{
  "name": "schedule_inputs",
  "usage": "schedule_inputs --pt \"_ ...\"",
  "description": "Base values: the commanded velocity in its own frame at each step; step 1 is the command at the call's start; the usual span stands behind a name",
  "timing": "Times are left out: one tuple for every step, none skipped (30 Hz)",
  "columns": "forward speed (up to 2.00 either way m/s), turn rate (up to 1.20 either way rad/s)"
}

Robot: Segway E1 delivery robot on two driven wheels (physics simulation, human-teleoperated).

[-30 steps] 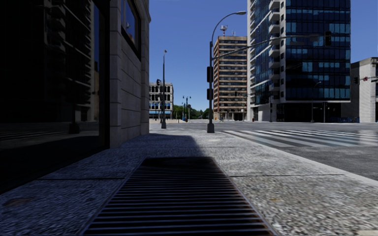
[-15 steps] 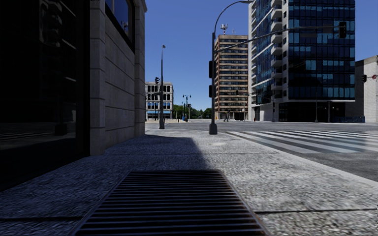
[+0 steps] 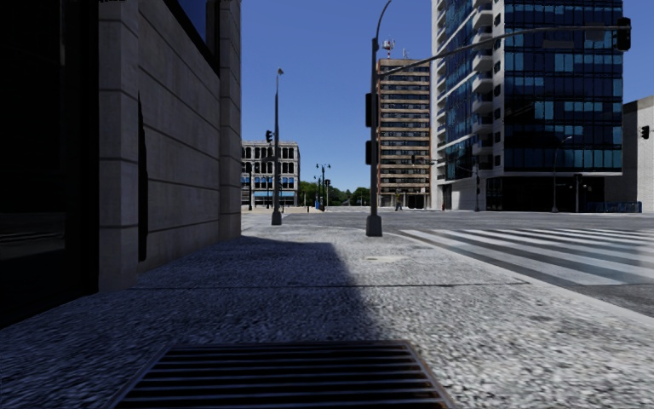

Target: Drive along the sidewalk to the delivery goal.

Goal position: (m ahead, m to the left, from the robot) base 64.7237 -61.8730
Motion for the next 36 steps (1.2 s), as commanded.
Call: schedule_inputs --pt "1.99 -0.14" --pt "1.99 -0.18" --pt "1.99 -0.18" --pt "1.99 -0.22" --pt "1.99 -0.24" --pt "1.99 -0.25" --pt "1.99 -0.25" --pt "1.99 -0.25" --pt "1.99 -0.25" --pt "1.99 -0.25" --pt "1.99 -0.25" --pt "1.99 -0.25" --pt "1.99 -0.25" --pt "1.99 -0.26" --pt "1.99 -0.26" --pt "1.99 -0.28" --pt "1.99 -0.29" --pt "1.96 -0.3" --pt "1.96 -0.3" --pt "1.89 -0.32" --pt "1.86 -0.35" --pt "1.85 -0.39" --pt "1.85 -0.39" --pt "1.85 -0.43" --pt "1.85 -0.46" --pt "1.85 -0.47" --pt "1.85 -0.47" --pt "1.84 -0.47" --pt "1.8 -0.48" --pt "1.76 -0.48" --pt "1.66 -0.48" --pt "1.66 -0.48" --pt "1.6 -0.48" --pt "1.59 -0.48" --pt "1.58 -0.48" --pt "1.58 -0.48"
